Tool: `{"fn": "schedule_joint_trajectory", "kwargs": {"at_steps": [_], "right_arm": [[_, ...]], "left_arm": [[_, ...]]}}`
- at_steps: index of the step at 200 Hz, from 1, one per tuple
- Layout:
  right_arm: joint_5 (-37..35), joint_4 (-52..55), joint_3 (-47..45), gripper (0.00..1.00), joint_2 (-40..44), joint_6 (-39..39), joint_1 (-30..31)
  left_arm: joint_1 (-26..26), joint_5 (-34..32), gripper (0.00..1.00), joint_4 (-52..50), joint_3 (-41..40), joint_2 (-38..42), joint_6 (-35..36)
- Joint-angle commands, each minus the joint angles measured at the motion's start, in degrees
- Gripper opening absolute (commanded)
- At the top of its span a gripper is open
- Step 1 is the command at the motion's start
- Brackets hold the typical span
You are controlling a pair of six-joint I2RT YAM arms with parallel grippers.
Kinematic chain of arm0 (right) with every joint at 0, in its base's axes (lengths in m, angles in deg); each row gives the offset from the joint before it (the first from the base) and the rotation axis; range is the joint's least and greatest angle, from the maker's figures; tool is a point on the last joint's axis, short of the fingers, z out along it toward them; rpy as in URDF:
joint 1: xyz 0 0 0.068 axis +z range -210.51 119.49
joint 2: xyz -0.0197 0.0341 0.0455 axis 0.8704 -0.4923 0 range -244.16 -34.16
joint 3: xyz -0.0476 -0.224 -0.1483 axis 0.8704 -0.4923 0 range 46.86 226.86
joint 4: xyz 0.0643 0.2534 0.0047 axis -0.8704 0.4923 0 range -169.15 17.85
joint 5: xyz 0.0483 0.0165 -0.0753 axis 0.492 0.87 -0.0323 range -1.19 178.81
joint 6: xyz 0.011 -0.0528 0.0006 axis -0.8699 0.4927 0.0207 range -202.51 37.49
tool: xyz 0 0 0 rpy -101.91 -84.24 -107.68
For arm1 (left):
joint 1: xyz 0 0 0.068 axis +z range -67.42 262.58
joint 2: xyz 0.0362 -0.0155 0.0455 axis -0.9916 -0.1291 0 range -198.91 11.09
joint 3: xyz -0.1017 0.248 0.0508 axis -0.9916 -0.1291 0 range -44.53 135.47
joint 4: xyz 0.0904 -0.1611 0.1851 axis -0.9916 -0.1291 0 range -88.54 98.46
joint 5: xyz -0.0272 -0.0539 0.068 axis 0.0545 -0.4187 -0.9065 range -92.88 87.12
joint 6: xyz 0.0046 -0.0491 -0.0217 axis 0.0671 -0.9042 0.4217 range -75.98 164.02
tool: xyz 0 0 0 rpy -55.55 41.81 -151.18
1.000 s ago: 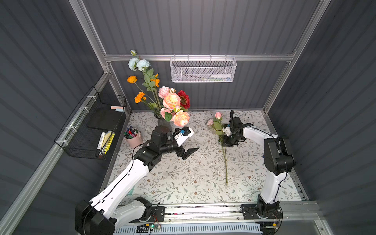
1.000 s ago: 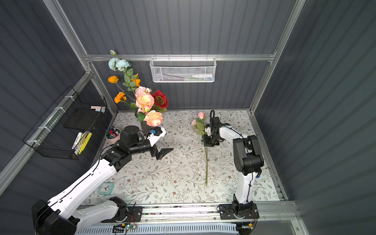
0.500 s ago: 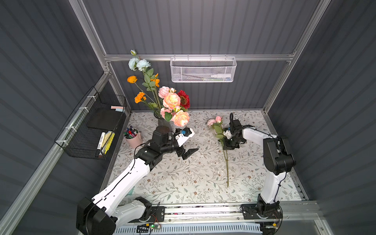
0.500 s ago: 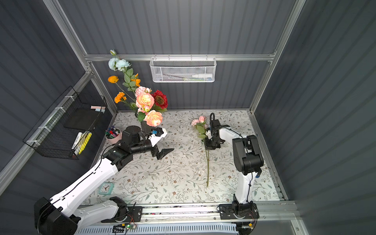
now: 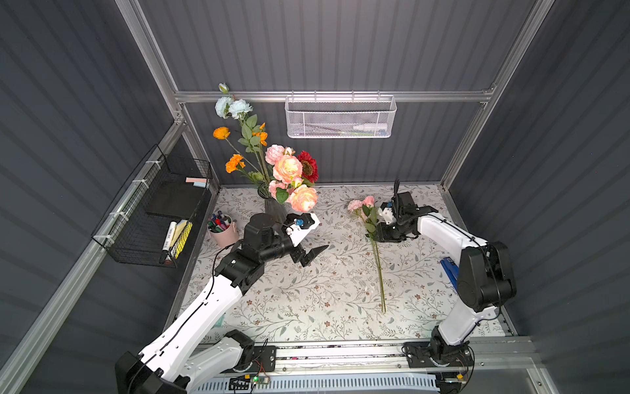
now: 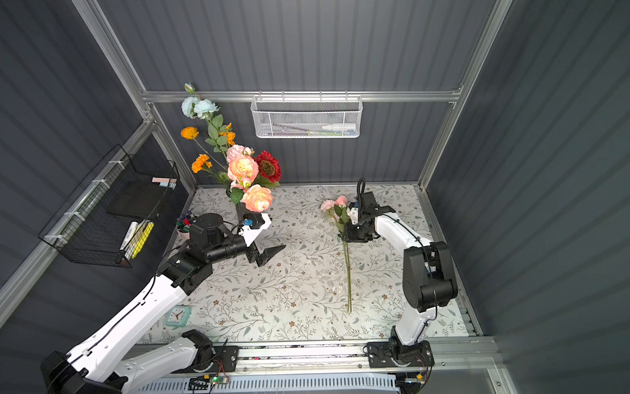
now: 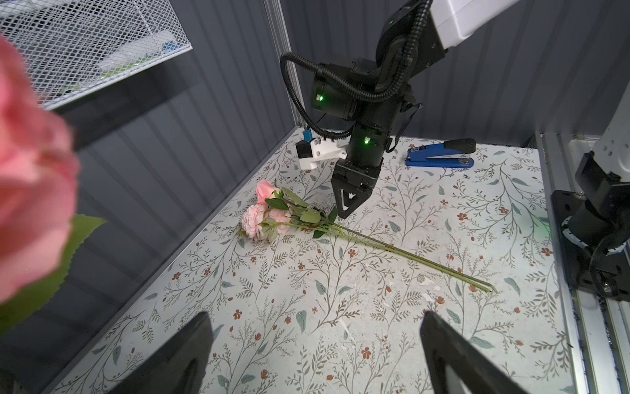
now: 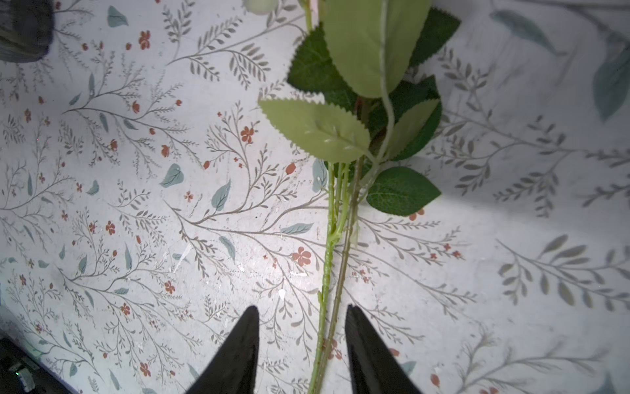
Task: Pick out pink flowers from the vase
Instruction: Place the flower at the center of the board, then pick up the flower from the vase.
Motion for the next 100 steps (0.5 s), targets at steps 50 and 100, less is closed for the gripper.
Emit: {"fn": "schedule_joint_trajectory", "kwargs": {"at_steps": [50, 100], "right_arm": [[5.10, -7.52, -6.02, 0.85, 19.07, 1.10, 3.83], [7.51, -16.07, -11.83, 0.99, 28.06, 0.55, 11.09]], "left_arm": [[-0.36, -8.18, 0.83, -8.13, 2.18, 5.05, 0.08], [-0.27, -15.74, 0.79, -11.38, 0.67, 9.93, -1.22]]}}
